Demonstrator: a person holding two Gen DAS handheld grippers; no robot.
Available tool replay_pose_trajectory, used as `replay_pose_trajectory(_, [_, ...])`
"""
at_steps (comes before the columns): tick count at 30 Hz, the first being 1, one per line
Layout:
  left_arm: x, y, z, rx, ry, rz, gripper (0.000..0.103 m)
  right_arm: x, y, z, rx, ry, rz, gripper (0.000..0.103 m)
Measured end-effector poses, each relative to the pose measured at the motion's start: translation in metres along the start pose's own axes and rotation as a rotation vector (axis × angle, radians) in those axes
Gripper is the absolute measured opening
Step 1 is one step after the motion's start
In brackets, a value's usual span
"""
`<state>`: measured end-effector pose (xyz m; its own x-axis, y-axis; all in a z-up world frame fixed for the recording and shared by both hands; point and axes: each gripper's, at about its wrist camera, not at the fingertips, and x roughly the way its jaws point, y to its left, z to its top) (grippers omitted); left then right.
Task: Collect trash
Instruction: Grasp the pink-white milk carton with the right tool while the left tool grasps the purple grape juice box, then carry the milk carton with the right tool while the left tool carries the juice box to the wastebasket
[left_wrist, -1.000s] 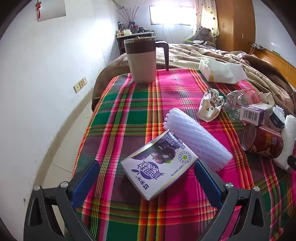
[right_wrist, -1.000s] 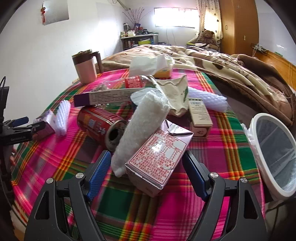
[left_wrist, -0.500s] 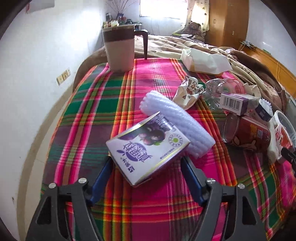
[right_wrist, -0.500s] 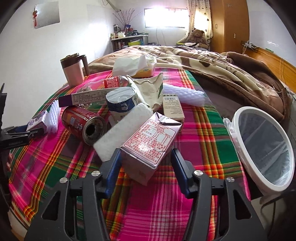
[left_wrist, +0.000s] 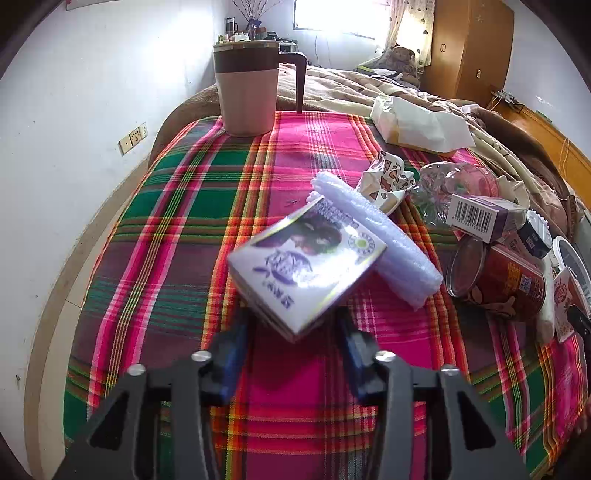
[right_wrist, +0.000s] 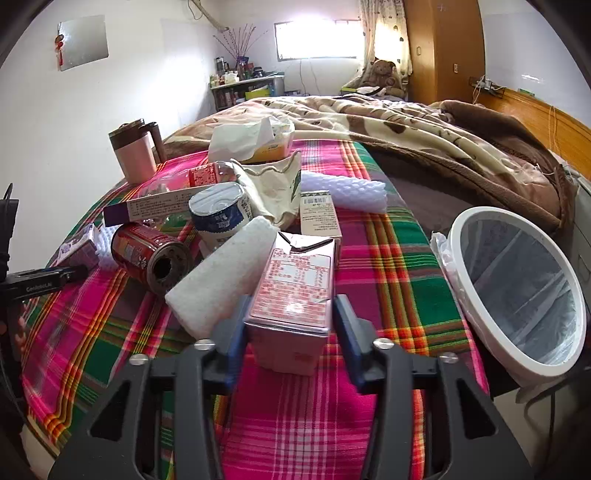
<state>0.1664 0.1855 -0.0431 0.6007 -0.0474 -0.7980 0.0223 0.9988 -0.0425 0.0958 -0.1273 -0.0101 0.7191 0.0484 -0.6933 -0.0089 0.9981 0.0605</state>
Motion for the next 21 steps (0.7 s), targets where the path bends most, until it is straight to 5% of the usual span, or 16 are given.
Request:
replay_pose_trajectory(2, [-0.001, 0.000, 0.000, -0.010, -0.002, -0.001, 0.027, 0.000, -0.003, 0.000, 0.007, 0.000, 0.004, 0.038])
replay_pose_trajectory(7, [-0.001, -0.010, -0.001, 0.032, 0.015, -0.075, 0.029, 0.000, -0.005, 0.000, 0.001, 0.004, 0.020, 0.038])
replay_pose_trajectory(9, [0.000, -0.010, -0.001, 0.027, 0.015, -0.085, 0.069, -0.001, -0.006, 0.001, 0.000, 0.005, 0.029, 0.038])
replay_pose_trajectory(11, [-0.002, -0.008, 0.001, 0.032, -0.007, -0.079, 0.086, -0.002, -0.007, 0.000, -0.006, 0.003, 0.030, 0.039])
replay_pose_trajectory(21, [0.005, -0.007, 0.030, 0.104, -0.055, -0.093, 0.086, 0.002, -0.009, 0.002, -0.009, 0.021, 0.023, 0.039])
